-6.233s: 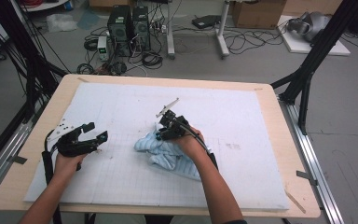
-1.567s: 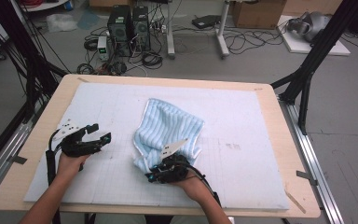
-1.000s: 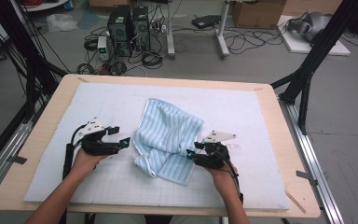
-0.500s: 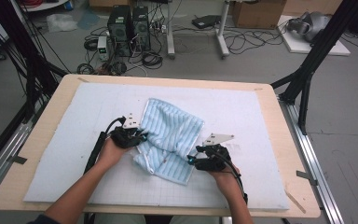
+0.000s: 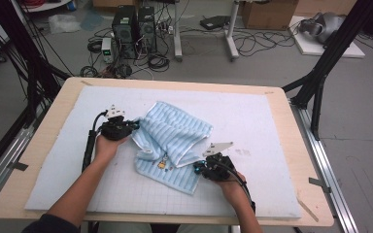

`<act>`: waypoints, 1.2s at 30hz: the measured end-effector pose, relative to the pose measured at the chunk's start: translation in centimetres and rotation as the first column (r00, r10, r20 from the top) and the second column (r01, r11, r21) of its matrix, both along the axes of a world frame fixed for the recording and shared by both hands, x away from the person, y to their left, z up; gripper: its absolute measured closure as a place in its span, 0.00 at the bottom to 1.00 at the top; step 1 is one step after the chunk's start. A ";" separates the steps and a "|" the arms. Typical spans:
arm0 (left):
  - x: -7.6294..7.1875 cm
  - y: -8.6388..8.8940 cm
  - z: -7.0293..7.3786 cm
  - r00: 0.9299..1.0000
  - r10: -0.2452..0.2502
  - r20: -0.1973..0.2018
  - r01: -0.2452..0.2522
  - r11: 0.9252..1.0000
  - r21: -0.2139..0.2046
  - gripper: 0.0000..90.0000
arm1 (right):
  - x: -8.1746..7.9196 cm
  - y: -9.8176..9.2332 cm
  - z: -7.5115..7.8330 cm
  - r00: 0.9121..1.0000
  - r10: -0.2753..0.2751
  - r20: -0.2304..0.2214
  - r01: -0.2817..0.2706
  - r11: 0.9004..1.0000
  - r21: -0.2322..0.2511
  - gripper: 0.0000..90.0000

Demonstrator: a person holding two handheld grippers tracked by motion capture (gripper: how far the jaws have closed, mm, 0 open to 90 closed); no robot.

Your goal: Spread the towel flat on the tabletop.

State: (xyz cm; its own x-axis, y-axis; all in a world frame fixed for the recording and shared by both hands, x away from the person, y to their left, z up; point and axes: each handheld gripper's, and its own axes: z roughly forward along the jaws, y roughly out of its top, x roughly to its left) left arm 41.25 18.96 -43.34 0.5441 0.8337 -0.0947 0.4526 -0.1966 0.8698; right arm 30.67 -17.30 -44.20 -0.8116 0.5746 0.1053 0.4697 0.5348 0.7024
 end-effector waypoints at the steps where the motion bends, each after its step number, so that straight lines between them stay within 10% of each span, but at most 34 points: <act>1: 0.2 0.0 0.2 1.000 0.005 0.002 -0.005 1.000 0.001 0.94 | -0.1 0.0 0.0 1.000 0.015 -0.014 -0.015 1.000 0.007 0.97; 6: 0.9 0.1 0.2 1.000 0.022 0.006 -0.022 1.000 0.009 0.94 | -1.2 0.8 -0.1 0.980 0.178 -0.091 -0.173 0.983 0.054 0.97; 7: 1.0 0.0 0.0 1.000 0.016 -0.001 -0.016 1.000 0.011 0.94 | -1.8 1.1 -0.1 0.963 0.244 -0.114 -0.237 0.969 0.069 0.97; 10: 1.1 -0.2 -0.2 1.000 0.015 0.000 -0.015 1.000 0.020 0.94 | -2.4 1.3 0.0 0.955 0.273 -0.116 -0.265 0.961 0.075 0.86; 12: 1.1 -0.4 -0.3 1.000 0.019 -0.002 -0.019 1.000 0.011 0.93 | -2.3 1.2 0.1 0.963 0.246 -0.112 -0.236 0.967 0.092 0.79; 15: 1.0 -0.1 -0.1 1.000 0.022 -0.015 -0.022 0.999 -0.023 0.71 | -1.3 -0.2 1.1 0.998 0.059 -0.022 -0.053 0.974 0.221 0.56; 18: 0.7 0.3 0.2 0.999 0.037 -0.022 -0.038 0.998 -0.048 0.55 | -0.1 -1.2 1.7 0.993 -0.114 0.033 0.101 0.960 0.262 0.48; 21: 0.4 0.7 0.5 0.999 0.027 -0.031 -0.029 0.998 -0.059 0.51 | 1.7 -0.9 1.4 0.973 -0.224 0.052 0.210 0.959 0.192 0.45; 26: -0.6 1.3 0.5 1.000 0.021 -0.014 -0.022 0.997 -0.075 0.49 | 4.0 1.4 0.2 0.967 -0.248 0.058 0.244 0.967 0.071 0.43; 32: -1.5 2.4 0.5 0.999 0.012 -0.038 -0.015 0.997 -0.082 0.46 | 6.6 3.3 -0.1 0.971 -0.204 0.122 0.213 0.975 -0.061 0.87; 36: -2.3 2.8 0.5 1.000 0.010 -0.010 -0.010 0.996 -0.087 0.47 | 8.6 2.7 0.6 0.954 -0.241 0.178 0.265 0.955 -0.131 0.93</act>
